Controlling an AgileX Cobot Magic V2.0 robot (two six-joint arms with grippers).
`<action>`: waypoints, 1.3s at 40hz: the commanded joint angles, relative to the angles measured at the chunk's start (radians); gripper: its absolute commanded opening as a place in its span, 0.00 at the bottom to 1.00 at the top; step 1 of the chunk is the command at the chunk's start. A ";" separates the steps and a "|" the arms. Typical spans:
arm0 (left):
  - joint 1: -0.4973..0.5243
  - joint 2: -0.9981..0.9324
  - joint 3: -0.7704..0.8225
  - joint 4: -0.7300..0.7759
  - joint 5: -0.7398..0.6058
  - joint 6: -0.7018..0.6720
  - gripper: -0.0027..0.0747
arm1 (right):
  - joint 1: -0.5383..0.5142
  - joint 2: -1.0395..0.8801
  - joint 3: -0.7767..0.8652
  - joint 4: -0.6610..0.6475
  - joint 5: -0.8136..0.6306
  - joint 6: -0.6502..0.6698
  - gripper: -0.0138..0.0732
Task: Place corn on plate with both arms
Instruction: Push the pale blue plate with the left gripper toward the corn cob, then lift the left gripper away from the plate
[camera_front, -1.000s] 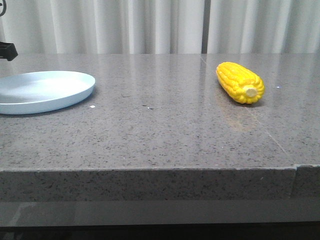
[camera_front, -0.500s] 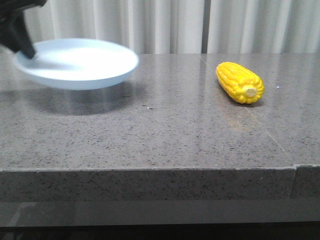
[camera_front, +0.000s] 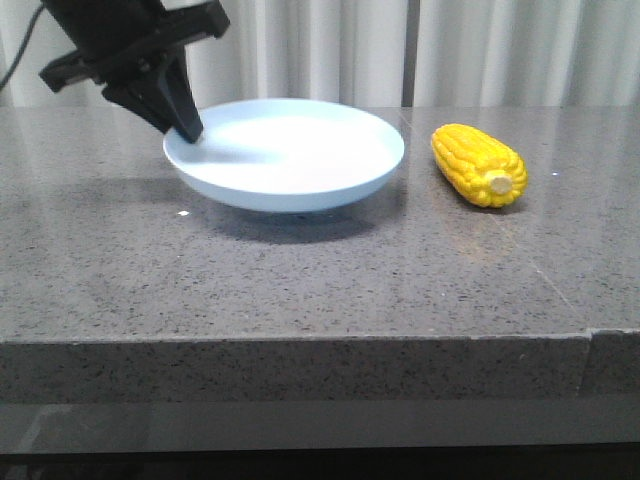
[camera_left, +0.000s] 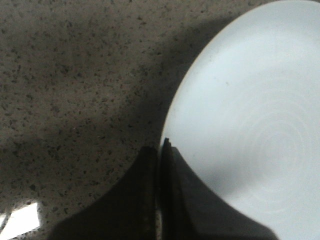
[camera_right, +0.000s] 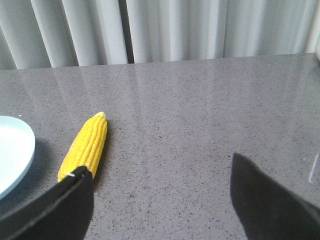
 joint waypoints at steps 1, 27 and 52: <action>-0.006 -0.032 -0.035 -0.033 -0.044 0.002 0.01 | -0.007 0.014 -0.035 -0.001 -0.082 -0.008 0.84; 0.105 -0.207 -0.030 0.087 0.102 0.001 0.27 | -0.007 0.014 -0.035 -0.001 -0.082 -0.008 0.84; 0.125 -0.859 0.521 0.445 -0.186 -0.205 0.01 | -0.007 0.014 -0.035 -0.001 -0.082 -0.008 0.84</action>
